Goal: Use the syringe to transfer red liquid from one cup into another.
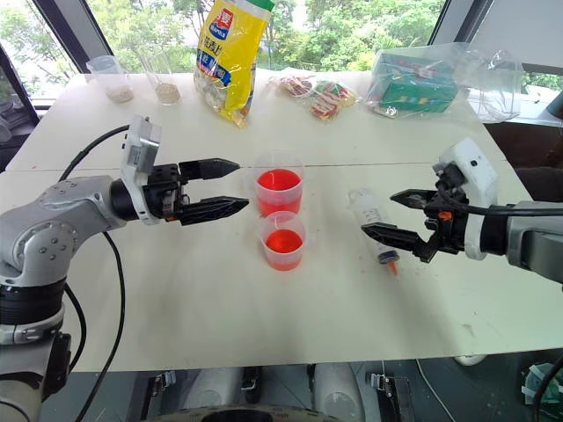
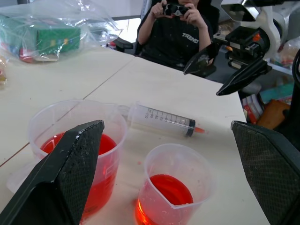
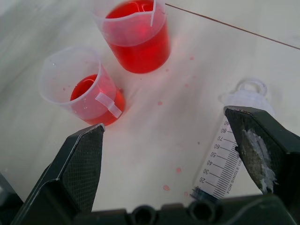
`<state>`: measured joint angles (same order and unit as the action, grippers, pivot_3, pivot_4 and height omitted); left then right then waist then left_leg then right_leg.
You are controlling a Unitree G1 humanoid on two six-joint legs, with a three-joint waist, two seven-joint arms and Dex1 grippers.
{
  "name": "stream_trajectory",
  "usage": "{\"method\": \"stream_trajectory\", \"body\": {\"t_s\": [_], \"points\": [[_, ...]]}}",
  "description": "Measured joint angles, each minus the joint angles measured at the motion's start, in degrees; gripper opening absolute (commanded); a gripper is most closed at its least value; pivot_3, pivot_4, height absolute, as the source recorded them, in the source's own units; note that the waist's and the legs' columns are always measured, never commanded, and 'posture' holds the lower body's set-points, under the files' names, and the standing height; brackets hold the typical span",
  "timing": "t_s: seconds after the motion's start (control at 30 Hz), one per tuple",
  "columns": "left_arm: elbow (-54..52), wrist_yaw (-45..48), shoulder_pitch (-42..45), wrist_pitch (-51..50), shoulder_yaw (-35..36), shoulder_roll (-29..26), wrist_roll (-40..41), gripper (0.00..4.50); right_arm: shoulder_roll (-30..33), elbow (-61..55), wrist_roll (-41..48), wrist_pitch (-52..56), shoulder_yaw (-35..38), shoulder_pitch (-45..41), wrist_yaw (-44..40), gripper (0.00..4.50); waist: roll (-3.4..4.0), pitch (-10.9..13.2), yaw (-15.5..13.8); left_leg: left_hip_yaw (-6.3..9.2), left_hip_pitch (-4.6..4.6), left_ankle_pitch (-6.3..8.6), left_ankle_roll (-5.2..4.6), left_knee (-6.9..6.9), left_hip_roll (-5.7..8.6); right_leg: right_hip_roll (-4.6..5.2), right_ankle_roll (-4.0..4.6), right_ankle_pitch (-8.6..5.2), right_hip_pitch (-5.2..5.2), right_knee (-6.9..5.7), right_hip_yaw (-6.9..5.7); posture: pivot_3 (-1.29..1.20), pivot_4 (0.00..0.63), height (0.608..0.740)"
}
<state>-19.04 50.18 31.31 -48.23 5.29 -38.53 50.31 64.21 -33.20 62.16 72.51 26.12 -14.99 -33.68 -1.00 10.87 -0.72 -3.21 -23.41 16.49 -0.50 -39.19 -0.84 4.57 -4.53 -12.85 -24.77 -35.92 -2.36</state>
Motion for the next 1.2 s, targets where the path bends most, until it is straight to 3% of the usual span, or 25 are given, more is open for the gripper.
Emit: {"method": "stream_trajectory", "body": {"t_s": [0.3, 0.5, 0.67, 1.2], "points": [[1.15, 1.44, 1.08, 0.46, -1.80, 1.34, -1.39, 4.50, -0.32, 0.15, 1.68, 2.52, 0.81, -0.59, 4.78, 4.45, 0.00, 0.00, 0.00, 0.00, 0.00, 0.00, 0.00, 0.00, 0.00, 0.00, 0.00, 0.00, 0.00, 0.00, 0.00, 0.00, 0.150, 0.740], [2.14, 1.96, 1.33, 2.30, -1.93, 2.36, -2.52, 4.50, -2.19, 5.25, 0.08, 6.49, -5.85, -6.21, 11.18, 4.45, 0.00, 0.00, 0.09, 0.00, 0.02, 0.00, 0.00, -0.01, 0.00, 0.00, 0.02, 0.00, 0.00, -0.02, 0.02, 0.00, 0.150, 0.740], [2.47, 2.59, 1.21, 2.84, -3.85, 3.28, -3.92, 4.50, -5.43, 15.77, -5.10, 11.07, -14.09, -16.03, 14.83, 4.45, 0.00, 0.00, 0.13, -0.04, 0.01, 0.00, 0.00, -0.02, 0.00, -0.01, 0.04, 0.00, -0.01, -0.01, 0.06, 0.00, 0.150, 0.740], [-0.59, -0.14, -2.87, 4.81, -3.39, 3.57, -5.20, 4.50, -13.48, 34.08, -24.44, 2.29, -36.72, -23.95, 4.09, 4.45, 0.00, 0.00, 0.16, -0.04, -0.02, 0.00, -0.01, -0.01, 0.01, -0.01, -0.18, 0.12, -0.03, -0.01, 0.04, 0.00, 0.150, 0.740]]}}
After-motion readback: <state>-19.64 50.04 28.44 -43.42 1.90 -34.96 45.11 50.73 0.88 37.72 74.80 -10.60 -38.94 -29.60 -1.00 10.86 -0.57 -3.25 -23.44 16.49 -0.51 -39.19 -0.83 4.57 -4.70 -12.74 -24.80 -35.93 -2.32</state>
